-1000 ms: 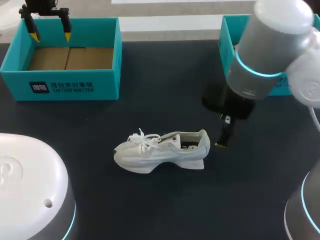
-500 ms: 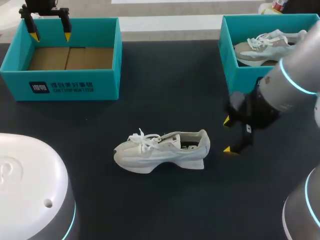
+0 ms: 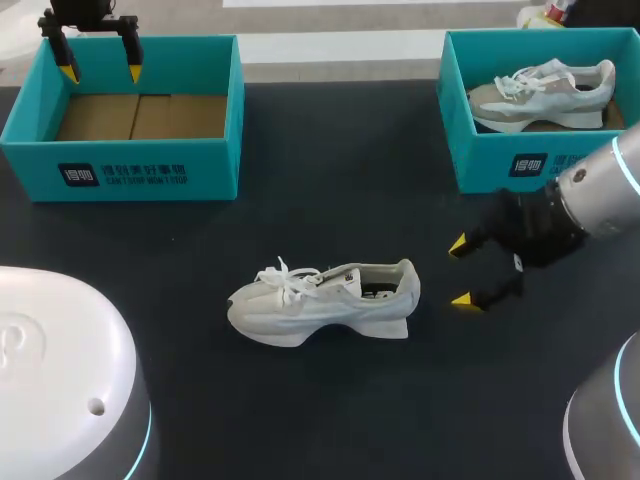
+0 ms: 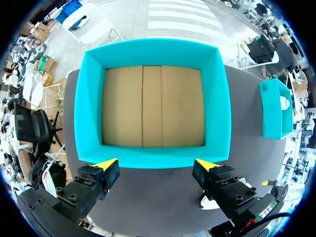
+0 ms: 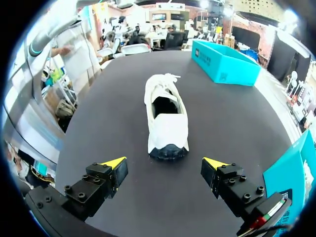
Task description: Take the shoe out of the shoebox, open the shoe tongue, remove and reinsert the insole, then place the shoe into the shoebox
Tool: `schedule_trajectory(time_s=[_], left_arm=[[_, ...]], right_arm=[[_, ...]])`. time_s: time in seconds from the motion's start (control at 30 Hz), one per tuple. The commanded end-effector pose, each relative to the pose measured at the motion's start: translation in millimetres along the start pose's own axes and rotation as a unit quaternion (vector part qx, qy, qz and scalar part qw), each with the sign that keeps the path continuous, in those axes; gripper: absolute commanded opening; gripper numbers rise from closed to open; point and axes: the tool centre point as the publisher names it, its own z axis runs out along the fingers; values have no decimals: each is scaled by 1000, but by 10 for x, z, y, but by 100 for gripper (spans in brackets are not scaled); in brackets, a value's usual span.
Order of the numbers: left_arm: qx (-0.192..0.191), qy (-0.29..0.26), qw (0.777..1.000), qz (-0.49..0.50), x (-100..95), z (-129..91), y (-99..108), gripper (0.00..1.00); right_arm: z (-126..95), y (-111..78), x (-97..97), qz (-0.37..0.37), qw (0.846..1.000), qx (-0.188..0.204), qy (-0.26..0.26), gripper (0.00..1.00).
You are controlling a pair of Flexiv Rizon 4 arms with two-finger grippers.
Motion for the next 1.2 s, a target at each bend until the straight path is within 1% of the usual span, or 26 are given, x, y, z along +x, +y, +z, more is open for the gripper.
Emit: schedule_trajectory(time_s=[0.03, 0.37, 0.43, 0.5, 0.53, 0.6, 0.73, 0.8, 0.83, 0.9, 0.93, 1.0, 1.13, 1.17, 1.2], left_arm=[[0, 0, 1000, 0, -1, 0, 0, 100], [0, 0, 1000, 0, -1, 0, 0, 100], [0, 0, 1000, 0, -1, 0, 0, 100], [0, 0, 1000, 0, -1, 0, 0, 100], [0, 0, 1000, 0, -1, 0, 0, 100], [0, 0, 1000, 0, -1, 0, 0, 100], [0, 0, 1000, 0, -1, 0, 0, 100], [0, 0, 1000, 0, -1, 0, 0, 100], [0, 0, 1000, 0, -1, 0, 0, 100], [0, 0, 1000, 0, -1, 0, 0, 100], [0, 0, 1000, 0, -1, 0, 0, 100], [0, 0, 1000, 0, -1, 0, 0, 100], [0, 0, 1000, 0, -1, 0, 0, 100], [0, 0, 1000, 0, -1, 0, 0, 100], [0, 0, 1000, 0, -1, 0, 0, 100]], right_arm=[[-1, -18, 24, 0, 1000, -5, -2, 100], [-1, -18, 24, 0, 1000, -5, -2, 100], [84, -80, -9, -14, 999, -49, -18, 100], [134, -113, -52, -22, 996, -82, -40, 100], [150, -134, -74, -35, 995, -82, -55, 100], [190, -154, -105, -54, 993, -91, -54, 100], [265, -213, -152, -81, 991, -90, -48, 100], [305, -249, -167, -82, 992, -84, -42, 100], [316, -264, -175, -86, 991, -94, -41, 100], [349, -301, -191, -81, 992, -87, -34, 100], [354, -316, -201, -79, 992, -94, -32, 100], [370, -341, -221, -76, 992, -95, -28, 100], [415, -408, -265, -64, 990, -123, -26, 100], [435, -427, -276, -61, 991, -121, -23, 100], [457, -440, -288, -71, 992, -105, -11, 100]])
